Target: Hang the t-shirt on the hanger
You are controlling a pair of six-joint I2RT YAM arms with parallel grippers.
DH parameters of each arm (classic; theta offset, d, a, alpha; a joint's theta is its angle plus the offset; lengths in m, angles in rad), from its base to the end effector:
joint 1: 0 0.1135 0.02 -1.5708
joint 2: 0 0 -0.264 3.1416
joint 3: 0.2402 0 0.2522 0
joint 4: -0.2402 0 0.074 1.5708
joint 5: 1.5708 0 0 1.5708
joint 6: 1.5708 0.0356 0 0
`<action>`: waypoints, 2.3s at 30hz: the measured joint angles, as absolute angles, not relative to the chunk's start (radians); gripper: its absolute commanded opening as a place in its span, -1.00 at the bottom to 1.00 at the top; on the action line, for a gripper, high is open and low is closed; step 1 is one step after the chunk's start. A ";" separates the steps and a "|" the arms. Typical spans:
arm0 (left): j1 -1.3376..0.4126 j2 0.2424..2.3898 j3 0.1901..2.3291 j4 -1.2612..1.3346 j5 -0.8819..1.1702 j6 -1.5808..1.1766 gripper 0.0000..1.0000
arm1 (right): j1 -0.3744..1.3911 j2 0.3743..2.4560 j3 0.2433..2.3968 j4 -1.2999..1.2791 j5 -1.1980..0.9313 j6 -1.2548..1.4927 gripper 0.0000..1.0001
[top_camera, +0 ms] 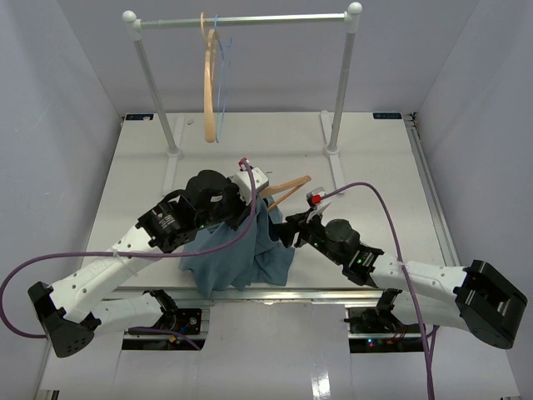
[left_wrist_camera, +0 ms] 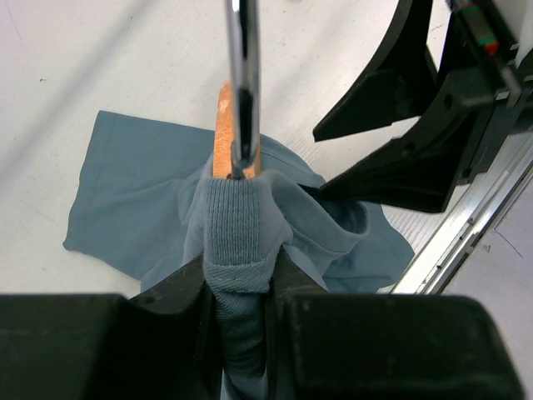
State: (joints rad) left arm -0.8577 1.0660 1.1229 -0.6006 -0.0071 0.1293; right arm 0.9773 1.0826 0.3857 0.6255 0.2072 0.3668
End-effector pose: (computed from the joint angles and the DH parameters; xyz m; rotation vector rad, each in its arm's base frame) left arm 0.1489 -0.1717 0.3617 1.0118 1.8900 -0.4236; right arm 0.1353 0.1875 0.2277 -0.3546 1.6742 0.8488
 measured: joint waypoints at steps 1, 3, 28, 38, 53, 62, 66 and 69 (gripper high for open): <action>-0.858 1.066 1.123 -0.600 -0.009 0.129 -1.00 | 0.991 1.098 0.398 0.622 0.223 0.365 0.26; -0.858 1.066 1.123 -0.599 -0.012 0.127 -1.00 | 1.021 1.126 0.420 0.618 0.250 0.362 0.24; -0.858 0.924 1.105 -0.595 0.047 0.107 -1.00 | 0.808 1.225 0.417 0.636 0.358 0.424 -0.84; -0.860 0.886 1.087 -0.619 0.138 0.138 -1.00 | 0.673 1.087 0.408 0.629 0.265 0.416 -0.84; -0.862 0.917 1.085 -0.687 0.127 0.210 -1.00 | 0.383 0.979 0.426 0.524 -0.039 0.458 -0.85; -0.862 0.984 1.099 -0.730 0.077 0.239 -1.00 | 0.367 0.953 0.536 0.365 -0.141 0.375 -0.85; -0.861 1.004 1.118 -0.734 0.105 0.249 -1.00 | 0.413 0.963 0.579 0.319 -0.276 0.327 -0.84; -0.860 1.016 1.135 -0.731 0.136 0.248 -1.00 | 0.496 0.982 0.645 0.261 -0.366 0.266 -0.74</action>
State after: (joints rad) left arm -0.8601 1.0165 1.1351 -0.7306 0.1358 0.2483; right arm 0.4964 0.9818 0.6450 0.2605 -0.3660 0.2660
